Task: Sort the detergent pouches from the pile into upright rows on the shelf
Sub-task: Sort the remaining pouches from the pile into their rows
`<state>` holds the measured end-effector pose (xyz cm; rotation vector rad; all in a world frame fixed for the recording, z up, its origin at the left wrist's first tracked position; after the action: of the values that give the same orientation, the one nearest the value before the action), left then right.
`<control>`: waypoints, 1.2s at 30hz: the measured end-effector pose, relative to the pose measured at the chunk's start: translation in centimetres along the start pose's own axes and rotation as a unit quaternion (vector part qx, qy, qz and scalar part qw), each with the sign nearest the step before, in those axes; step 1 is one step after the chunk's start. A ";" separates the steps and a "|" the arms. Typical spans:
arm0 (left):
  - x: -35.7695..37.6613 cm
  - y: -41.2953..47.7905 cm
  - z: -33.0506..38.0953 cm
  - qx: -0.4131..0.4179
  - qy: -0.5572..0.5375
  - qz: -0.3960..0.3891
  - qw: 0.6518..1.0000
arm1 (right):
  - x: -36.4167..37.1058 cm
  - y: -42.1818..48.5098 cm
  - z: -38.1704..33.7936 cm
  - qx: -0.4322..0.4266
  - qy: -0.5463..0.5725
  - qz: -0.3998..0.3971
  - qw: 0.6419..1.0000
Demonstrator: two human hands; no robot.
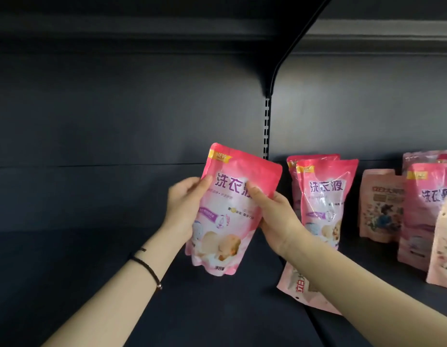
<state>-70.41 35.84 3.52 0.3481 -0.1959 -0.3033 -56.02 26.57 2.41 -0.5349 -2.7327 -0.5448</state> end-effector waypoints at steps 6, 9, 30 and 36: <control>8.0 -1.7 1.8 0.023 -0.014 -0.017 0.999 | -5.7 0.4 -6.6 -0.041 0.013 0.006 0.999; 12.1 -2.7 1.2 0.021 -0.009 -0.025 0.999 | -9.9 0.8 -8.5 -0.064 -0.022 0.010 0.998; 21.2 -5.6 -4.1 -0.057 0.043 -0.015 0.997 | -20.9 3.7 -10.5 -0.170 -0.221 -0.021 0.960; 19.2 -6.2 -1.9 -0.014 0.235 -0.029 0.972 | -19.6 2.2 -13.2 -0.335 -0.434 -0.083 0.833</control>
<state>-53.53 24.68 2.11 0.3878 0.2842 -0.2725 -34.94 17.12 7.65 -0.8749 -3.3828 -1.7056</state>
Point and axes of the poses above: each hand's wrist, its own y-axis towards the middle knuckle, its own x-axis out of the palm, z = x × y, the point moved 4 cm from there along y, towards the middle knuckle, and after that the axes turned 5 degrees about -x, right-handed, at the moved point
